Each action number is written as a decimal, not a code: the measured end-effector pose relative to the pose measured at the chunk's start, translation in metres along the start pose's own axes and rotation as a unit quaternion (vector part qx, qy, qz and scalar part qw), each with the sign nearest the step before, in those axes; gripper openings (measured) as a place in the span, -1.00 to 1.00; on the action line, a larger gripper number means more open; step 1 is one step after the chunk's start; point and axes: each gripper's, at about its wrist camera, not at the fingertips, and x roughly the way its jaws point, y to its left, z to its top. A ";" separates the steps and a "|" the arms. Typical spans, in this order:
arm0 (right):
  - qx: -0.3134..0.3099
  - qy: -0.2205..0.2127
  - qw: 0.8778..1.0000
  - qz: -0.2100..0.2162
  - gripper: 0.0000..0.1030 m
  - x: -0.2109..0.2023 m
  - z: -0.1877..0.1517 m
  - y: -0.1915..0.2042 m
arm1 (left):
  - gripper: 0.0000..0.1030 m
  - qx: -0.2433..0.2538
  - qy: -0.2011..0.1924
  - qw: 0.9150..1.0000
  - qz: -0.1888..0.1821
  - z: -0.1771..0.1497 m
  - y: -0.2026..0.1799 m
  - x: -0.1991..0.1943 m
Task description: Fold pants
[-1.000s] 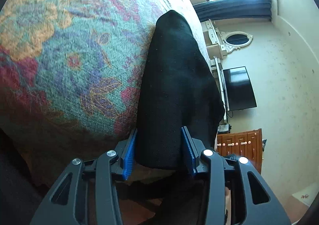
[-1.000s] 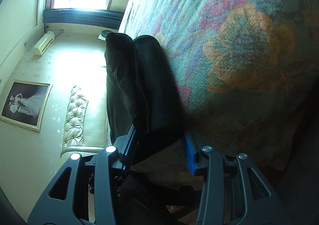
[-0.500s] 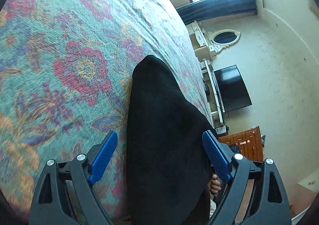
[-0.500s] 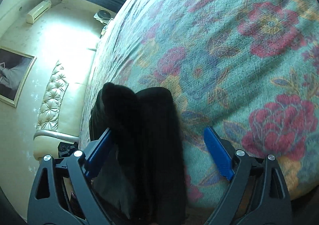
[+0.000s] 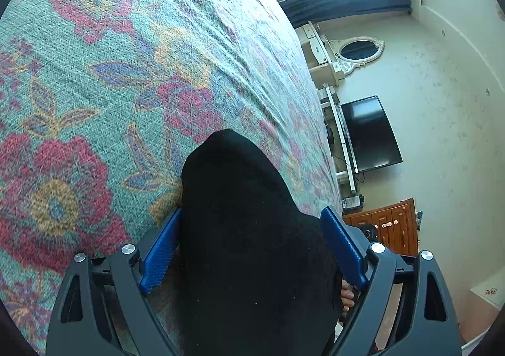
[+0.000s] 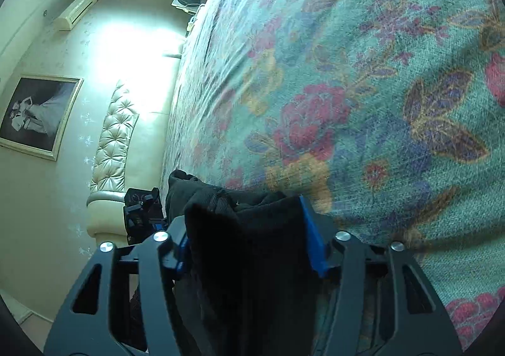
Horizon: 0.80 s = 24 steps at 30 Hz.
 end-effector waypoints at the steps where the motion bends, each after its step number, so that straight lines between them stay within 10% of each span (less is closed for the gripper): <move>1: 0.001 0.001 1.000 0.002 -0.15 0.000 -0.001 -0.004 | 0.28 0.006 -0.002 1.000 0.013 0.000 -0.001 0.001; 3: -0.002 0.002 1.000 0.003 -0.20 -0.001 -0.001 -0.004 | -0.19 0.018 0.013 0.998 0.062 -0.002 0.001 0.009; 7: -0.015 -0.002 1.000 0.000 -0.25 0.001 -0.003 0.003 | -0.35 0.015 0.010 0.998 0.053 -0.006 0.005 0.004; 24: -0.065 -0.022 0.997 0.030 -0.38 0.033 0.077 0.056 | -0.51 0.019 -0.072 0.996 0.056 0.063 -0.018 -0.021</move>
